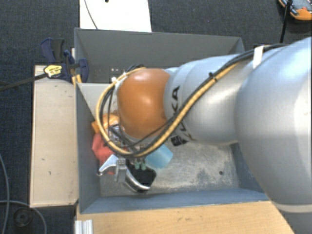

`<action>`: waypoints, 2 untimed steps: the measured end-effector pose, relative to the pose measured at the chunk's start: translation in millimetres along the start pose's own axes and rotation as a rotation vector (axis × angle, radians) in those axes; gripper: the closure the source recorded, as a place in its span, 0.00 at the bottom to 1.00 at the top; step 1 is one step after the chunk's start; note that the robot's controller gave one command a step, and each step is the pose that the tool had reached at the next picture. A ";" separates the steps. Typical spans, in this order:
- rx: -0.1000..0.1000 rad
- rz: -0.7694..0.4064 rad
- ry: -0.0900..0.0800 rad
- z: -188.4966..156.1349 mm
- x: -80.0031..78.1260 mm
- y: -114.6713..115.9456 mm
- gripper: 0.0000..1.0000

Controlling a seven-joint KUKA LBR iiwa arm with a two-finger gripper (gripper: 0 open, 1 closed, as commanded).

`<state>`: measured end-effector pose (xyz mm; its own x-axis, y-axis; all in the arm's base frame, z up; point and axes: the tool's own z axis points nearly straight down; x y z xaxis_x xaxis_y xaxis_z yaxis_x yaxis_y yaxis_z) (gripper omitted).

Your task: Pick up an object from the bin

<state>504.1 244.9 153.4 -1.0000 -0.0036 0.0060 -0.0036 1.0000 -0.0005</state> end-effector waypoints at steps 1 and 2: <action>-0.002 0.005 -0.008 -4.6 -2.3 -1.2 0.00; -0.005 0.068 -0.013 42.9 -21.2 -16.3 0.00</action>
Offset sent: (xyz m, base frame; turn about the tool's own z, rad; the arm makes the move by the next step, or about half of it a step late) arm 0.0302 -0.0289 -0.0795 0.1156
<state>525.1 228.6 110.4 -0.9979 0.0643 -0.0071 0.0643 0.9979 0.0049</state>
